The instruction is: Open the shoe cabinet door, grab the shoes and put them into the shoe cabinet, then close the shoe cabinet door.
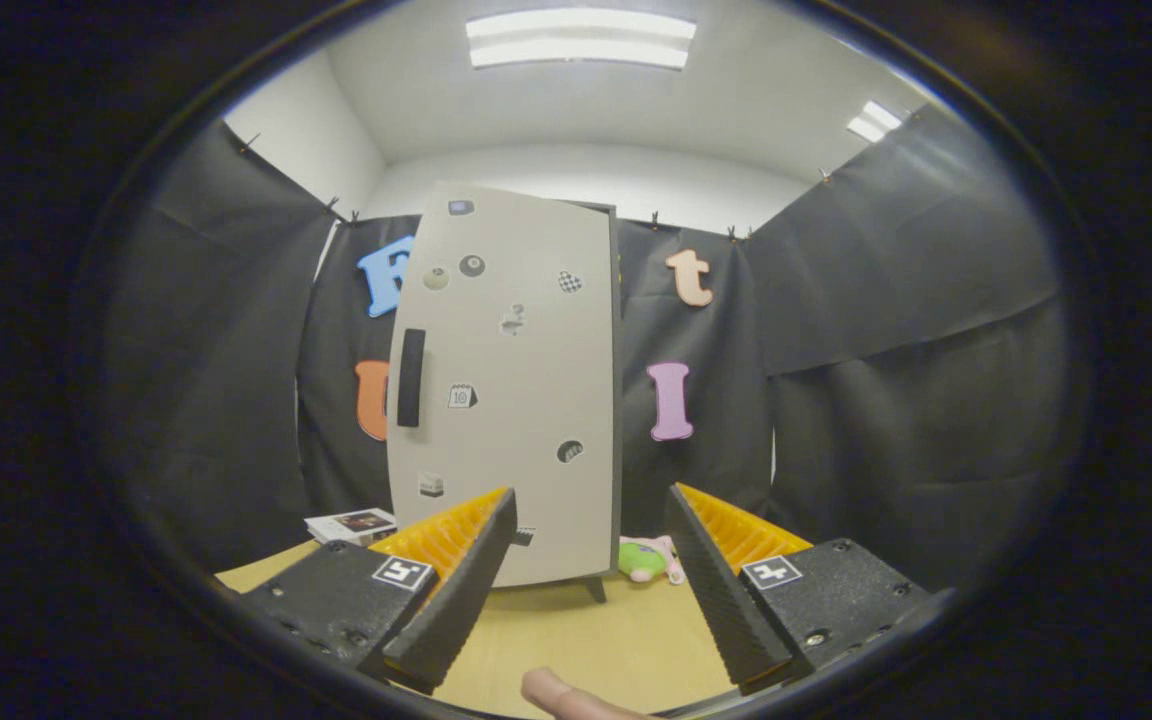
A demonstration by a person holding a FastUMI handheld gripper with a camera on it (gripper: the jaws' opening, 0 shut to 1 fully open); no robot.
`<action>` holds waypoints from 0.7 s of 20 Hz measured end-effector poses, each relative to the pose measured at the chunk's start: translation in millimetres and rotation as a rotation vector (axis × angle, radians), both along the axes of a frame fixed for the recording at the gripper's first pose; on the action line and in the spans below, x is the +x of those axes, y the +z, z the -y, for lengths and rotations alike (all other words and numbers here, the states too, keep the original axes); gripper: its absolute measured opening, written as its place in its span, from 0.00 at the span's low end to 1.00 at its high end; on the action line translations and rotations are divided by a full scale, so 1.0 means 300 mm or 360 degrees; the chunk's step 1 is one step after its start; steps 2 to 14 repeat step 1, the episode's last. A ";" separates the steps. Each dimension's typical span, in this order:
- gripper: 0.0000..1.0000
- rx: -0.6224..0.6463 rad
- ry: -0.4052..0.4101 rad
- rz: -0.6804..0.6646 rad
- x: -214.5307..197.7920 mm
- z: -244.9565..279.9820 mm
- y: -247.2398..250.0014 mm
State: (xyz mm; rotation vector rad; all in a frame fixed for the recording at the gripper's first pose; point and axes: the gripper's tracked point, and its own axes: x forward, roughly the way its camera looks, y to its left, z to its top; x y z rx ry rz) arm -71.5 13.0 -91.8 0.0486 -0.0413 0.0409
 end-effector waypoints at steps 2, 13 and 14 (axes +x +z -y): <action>0.97 0.0007 0.0004 0.0001 -0.002 -0.005 0.002; 0.97 0.0007 0.0004 0.0001 -0.002 -0.005 0.002; 0.97 0.0007 0.0004 0.0001 -0.002 -0.005 0.002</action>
